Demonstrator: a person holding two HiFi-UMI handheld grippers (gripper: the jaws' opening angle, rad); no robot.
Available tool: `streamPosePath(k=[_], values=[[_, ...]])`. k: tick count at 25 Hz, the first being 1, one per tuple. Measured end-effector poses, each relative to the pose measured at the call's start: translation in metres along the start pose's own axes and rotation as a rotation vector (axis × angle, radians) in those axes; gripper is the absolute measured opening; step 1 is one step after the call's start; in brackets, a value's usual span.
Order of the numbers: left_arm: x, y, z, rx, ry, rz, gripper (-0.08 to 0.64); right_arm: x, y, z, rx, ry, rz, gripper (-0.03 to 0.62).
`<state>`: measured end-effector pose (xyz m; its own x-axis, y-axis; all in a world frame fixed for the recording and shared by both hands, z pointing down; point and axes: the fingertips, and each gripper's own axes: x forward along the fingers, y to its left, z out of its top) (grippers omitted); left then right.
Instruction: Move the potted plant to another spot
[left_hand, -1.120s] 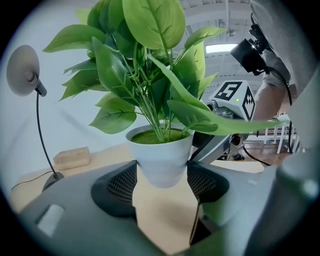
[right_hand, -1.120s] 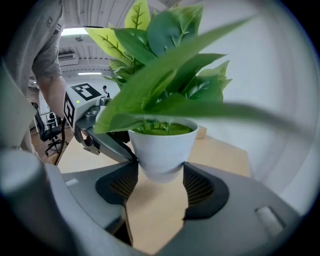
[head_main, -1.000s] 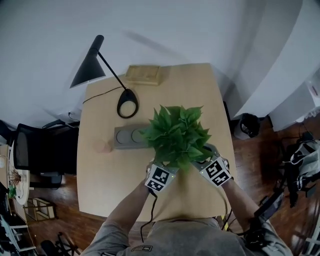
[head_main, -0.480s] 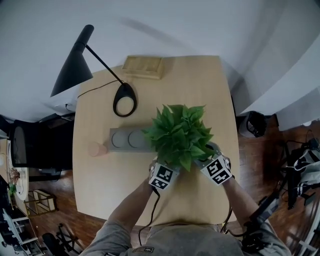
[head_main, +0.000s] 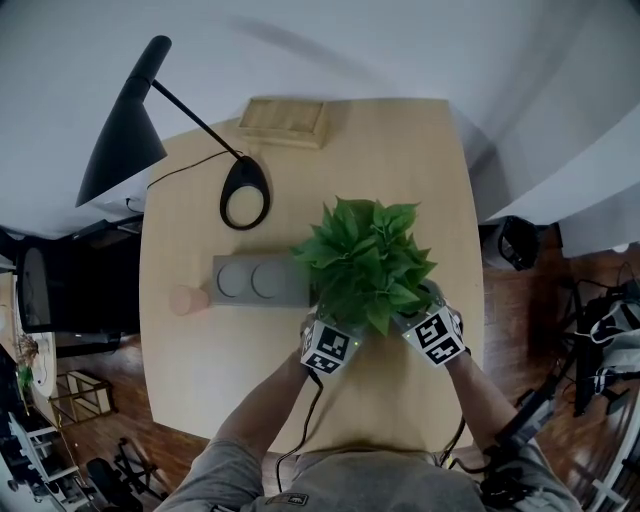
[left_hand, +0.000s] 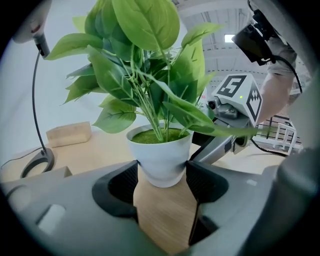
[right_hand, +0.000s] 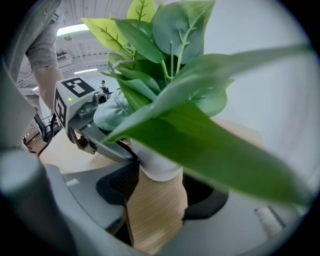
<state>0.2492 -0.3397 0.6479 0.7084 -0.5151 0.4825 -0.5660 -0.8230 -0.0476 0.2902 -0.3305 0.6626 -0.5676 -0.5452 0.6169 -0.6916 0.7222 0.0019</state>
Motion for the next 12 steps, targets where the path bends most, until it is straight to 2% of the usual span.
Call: streamPosePath(k=[6, 12], values=[[0.0023, 0.0062, -0.0027, 0.041, -0.005, 0.013, 0.298, 0.008, -0.0024, -0.0001, -0.015, 0.01, -0.026, 0.27], [0.0033, 0.0067, -0.0049, 0.048, -0.004, 0.023, 0.296, 0.0102, -0.0013, -0.0002, -0.016, -0.003, -0.033, 0.267]])
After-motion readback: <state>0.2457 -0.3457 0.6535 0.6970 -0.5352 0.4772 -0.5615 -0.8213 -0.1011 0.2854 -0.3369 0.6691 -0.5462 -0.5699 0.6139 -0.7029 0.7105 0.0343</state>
